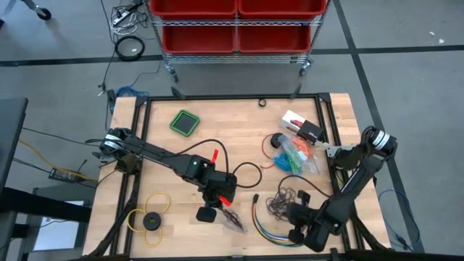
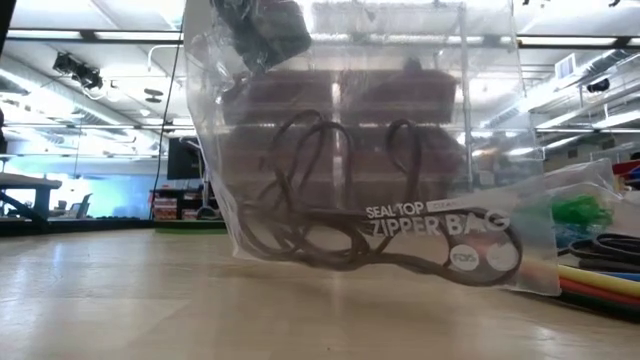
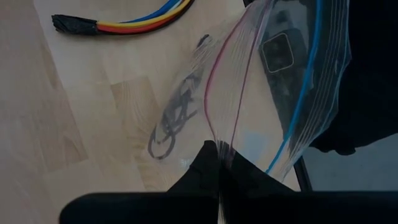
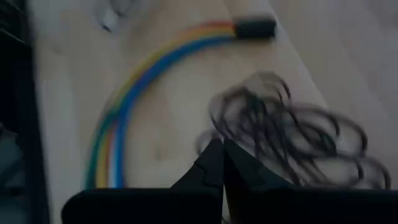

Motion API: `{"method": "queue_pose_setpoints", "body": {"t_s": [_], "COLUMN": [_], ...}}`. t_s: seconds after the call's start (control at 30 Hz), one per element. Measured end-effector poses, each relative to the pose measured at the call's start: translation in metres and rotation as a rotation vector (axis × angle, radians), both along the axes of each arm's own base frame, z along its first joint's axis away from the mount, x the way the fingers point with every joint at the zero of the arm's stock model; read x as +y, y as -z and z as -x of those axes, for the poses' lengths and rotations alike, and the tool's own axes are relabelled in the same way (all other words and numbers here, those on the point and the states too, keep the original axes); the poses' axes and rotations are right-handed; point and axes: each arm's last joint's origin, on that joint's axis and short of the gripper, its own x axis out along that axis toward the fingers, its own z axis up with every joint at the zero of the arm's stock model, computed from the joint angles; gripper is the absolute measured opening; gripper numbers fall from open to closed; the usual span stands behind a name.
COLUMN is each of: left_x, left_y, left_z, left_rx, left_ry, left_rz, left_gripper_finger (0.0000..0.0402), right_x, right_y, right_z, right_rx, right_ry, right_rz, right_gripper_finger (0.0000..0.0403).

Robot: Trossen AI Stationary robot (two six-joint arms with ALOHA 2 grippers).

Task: Sort rubber bands
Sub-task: Put the black rubber band into the transparent zip bag

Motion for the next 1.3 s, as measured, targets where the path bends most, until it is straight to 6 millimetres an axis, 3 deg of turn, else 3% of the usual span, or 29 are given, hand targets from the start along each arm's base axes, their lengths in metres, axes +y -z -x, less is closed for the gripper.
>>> {"method": "queue_pose_setpoints", "body": {"t_s": [0.17,0.33,0.6,0.83,1.1,1.3], "left_x": [-0.001,-0.001,-0.002,-0.002,-0.002,-0.002], "left_y": [0.000,0.000,0.000,0.000,0.000,0.000], "left_z": [0.000,0.000,0.001,0.001,0.000,0.000], "left_rx": [0.000,-0.001,-0.003,-0.003,-0.009,-0.012], "left_ry": [0.002,0.002,0.006,0.006,0.004,0.002], "left_rz": [-0.001,-0.004,-0.005,-0.005,-0.007,-0.010], "left_gripper_finger": [0.0001,0.0001,0.0001,0.0001,0.0001,0.0001], "right_x": [0.007,-0.001,-0.017,-0.037,-0.056,-0.072], "right_y": [-0.040,-0.045,-0.032,-0.006,0.014,0.026], "right_z": [-0.010,-0.013,-0.015,-0.022,-0.042,-0.046], "right_rx": [-0.123,-0.010,0.095,0.152,0.079,0.168], "right_ry": [-0.052,-0.046,0.001,0.050,0.033,0.034], "right_rz": [0.025,0.058,0.083,0.044,-0.023,-0.085], "right_gripper_finger": [0.0000,0.0000,0.0062,0.0124,0.0128,0.0115]}}
